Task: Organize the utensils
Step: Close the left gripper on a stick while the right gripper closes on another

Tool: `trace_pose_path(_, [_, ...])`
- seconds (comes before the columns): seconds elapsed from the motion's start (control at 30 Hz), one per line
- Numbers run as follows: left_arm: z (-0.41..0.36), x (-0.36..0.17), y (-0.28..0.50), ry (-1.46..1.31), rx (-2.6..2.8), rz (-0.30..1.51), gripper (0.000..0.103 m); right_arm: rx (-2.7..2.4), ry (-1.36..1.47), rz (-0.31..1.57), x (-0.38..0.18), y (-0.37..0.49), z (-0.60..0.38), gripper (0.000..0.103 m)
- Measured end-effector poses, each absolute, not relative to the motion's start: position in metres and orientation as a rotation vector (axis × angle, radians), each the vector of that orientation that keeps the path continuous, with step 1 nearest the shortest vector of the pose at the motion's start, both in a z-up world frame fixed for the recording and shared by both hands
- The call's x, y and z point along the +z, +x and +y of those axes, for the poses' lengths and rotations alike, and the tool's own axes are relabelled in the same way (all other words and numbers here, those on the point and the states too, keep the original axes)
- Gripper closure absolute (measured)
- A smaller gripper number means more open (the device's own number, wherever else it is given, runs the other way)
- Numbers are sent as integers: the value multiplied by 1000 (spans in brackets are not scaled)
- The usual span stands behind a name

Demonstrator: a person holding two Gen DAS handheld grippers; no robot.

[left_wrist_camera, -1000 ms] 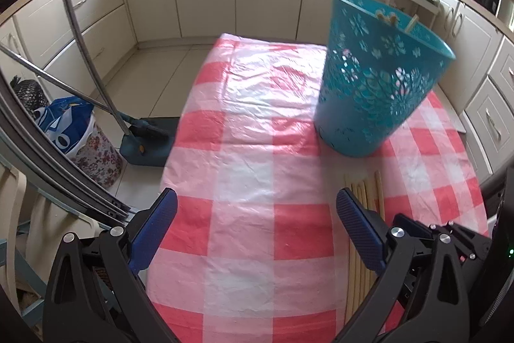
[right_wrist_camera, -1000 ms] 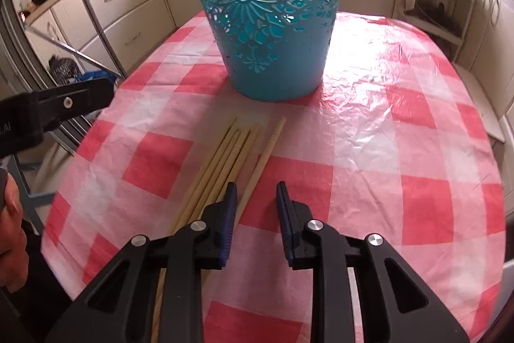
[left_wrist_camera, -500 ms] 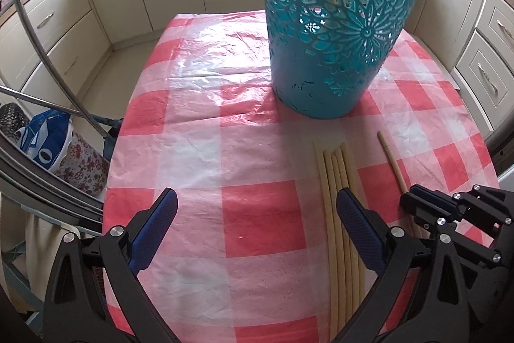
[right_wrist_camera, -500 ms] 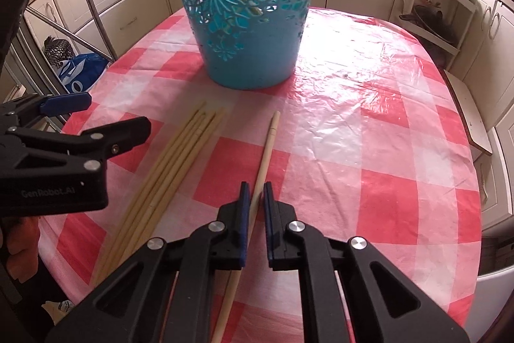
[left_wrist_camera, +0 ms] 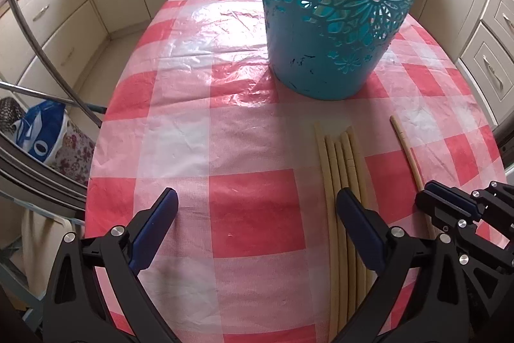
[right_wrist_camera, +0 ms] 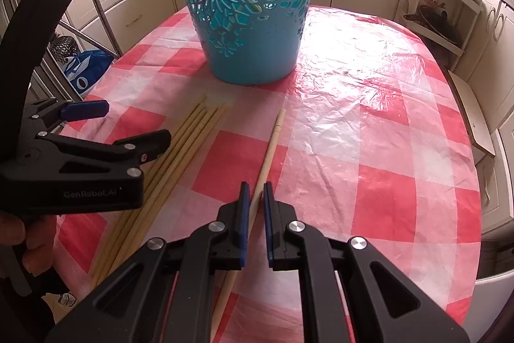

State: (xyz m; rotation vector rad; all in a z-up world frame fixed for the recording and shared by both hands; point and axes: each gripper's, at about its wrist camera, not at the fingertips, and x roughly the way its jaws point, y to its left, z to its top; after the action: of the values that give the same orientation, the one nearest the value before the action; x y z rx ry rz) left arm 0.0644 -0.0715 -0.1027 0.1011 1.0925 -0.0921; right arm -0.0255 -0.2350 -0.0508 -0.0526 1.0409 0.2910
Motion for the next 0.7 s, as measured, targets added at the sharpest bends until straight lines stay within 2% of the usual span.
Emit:
trace_pose_path(0.4, [-72,-109,68,121,-86,1106,9,274,-44,1036,-52,-20,-237,94])
trace_pose_path(0.57, [-74,-108,72,122,-85,1088,17,244,-9,1036,-53,-10,-241,92])
trace_pose_path(0.63, [-77,-106,75,121,-94,1083,23,240,-2,1032,-53,-6,-240,79])
trace_pose_path(0.7, [-80,-105,77,119,-104,1081,28,231,-5,1028,-54,-1,-239,72])
